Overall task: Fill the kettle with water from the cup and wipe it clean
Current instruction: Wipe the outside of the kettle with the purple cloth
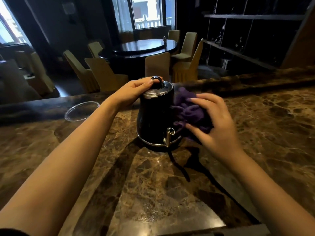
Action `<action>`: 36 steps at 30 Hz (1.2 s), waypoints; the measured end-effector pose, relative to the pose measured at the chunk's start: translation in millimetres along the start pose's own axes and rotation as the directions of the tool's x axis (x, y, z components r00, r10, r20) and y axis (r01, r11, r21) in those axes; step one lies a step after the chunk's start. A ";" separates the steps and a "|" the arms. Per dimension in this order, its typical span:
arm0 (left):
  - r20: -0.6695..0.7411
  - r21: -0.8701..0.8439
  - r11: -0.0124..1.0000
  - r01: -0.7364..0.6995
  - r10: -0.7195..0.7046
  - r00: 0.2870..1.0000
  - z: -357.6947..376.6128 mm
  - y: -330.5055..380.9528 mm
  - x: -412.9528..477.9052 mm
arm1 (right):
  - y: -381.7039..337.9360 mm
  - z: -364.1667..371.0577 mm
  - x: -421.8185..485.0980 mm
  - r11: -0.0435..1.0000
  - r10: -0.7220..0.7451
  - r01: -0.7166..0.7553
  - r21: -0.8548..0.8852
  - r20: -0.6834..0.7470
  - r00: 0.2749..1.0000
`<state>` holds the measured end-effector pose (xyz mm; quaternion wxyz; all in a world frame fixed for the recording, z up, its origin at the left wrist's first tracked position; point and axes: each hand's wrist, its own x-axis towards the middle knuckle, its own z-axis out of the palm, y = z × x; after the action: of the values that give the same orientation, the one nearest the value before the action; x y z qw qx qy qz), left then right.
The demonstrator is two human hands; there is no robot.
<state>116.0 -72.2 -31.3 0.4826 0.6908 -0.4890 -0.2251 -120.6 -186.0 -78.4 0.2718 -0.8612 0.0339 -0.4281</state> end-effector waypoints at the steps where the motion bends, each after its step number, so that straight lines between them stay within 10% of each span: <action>1: 0.004 -0.011 1.000 -0.002 0.002 1.000 -0.8 -0.2 0.6 | -4.4 9.6 12.8 0.997 -0.075 0.076 -0.008 0.020 0.997; 7: 0.048 -0.117 0.993 -0.002 0.007 0.999 -4.8 -3.4 2.6 | 10.1 55.6 27.7 0.935 -0.306 0.345 -0.077 0.314 0.899; 15: 0.017 0.012 1.000 -0.010 0.009 1.000 -10.8 1.8 10.4 | 39.0 24.0 -34.3 0.970 -0.101 0.214 -0.119 0.600 0.793; 27: 0.357 0.245 0.962 0.122 -0.206 0.911 -33.2 43.7 27.6 | 46.0 -57.7 -48.4 0.936 0.315 -0.300 -0.186 0.055 0.948; 36: 0.129 0.401 0.897 0.188 -0.258 0.957 2.8 50.0 11.4 | 22.4 -15.2 -28.4 0.944 0.329 -0.324 0.058 -0.140 0.934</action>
<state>95.7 -86.5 13.7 0.2626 0.8005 -0.4824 -0.2399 -146.1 -203.4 -102.6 0.3505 -0.8047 0.1893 -0.4402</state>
